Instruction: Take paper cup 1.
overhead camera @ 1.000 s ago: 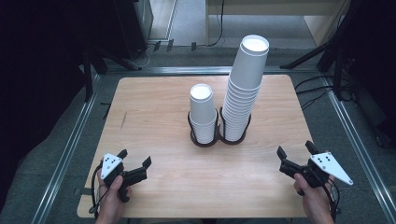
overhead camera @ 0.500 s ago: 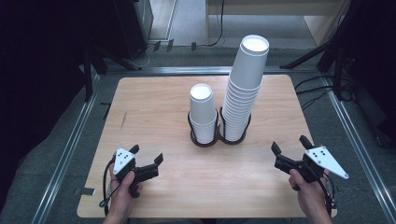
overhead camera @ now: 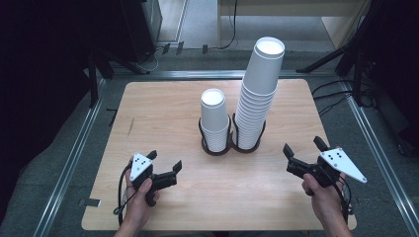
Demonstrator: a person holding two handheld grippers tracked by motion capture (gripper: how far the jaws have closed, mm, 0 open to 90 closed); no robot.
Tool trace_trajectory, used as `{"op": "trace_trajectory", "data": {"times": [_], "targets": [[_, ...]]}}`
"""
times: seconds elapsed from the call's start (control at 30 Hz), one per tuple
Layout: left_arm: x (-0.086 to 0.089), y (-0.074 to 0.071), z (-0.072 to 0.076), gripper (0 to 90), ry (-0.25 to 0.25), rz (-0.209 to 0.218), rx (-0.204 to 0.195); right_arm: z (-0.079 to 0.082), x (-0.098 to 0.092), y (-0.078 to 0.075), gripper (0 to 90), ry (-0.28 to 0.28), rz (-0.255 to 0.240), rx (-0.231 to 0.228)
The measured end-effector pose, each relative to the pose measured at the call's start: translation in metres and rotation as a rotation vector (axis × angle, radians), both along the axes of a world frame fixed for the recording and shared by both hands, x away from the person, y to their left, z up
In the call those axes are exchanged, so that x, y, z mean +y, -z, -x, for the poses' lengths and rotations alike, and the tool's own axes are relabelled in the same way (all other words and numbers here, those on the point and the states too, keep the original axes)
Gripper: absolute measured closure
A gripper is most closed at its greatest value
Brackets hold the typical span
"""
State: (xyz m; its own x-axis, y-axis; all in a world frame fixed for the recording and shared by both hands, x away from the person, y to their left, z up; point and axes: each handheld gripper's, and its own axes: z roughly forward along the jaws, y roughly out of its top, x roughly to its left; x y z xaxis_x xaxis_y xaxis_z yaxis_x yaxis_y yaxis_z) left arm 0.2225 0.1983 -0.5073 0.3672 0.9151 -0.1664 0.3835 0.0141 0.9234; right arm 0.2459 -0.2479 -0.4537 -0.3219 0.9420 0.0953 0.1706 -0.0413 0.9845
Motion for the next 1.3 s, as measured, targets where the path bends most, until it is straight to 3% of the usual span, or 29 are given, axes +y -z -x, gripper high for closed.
{"op": "trace_trajectory", "data": {"times": [0.7,1.3], "targets": [[-0.044,-0.011,-0.010,2.0,0.106,0.016,-0.022,-0.015,0.030,-0.027,0.0,-0.016,-0.003,0.003],[-0.085,-0.023,-0.022,2.0,0.175,0.016,-0.058,-0.027,0.046,-0.060,0.0,-0.026,-0.019,-0.039]]}}
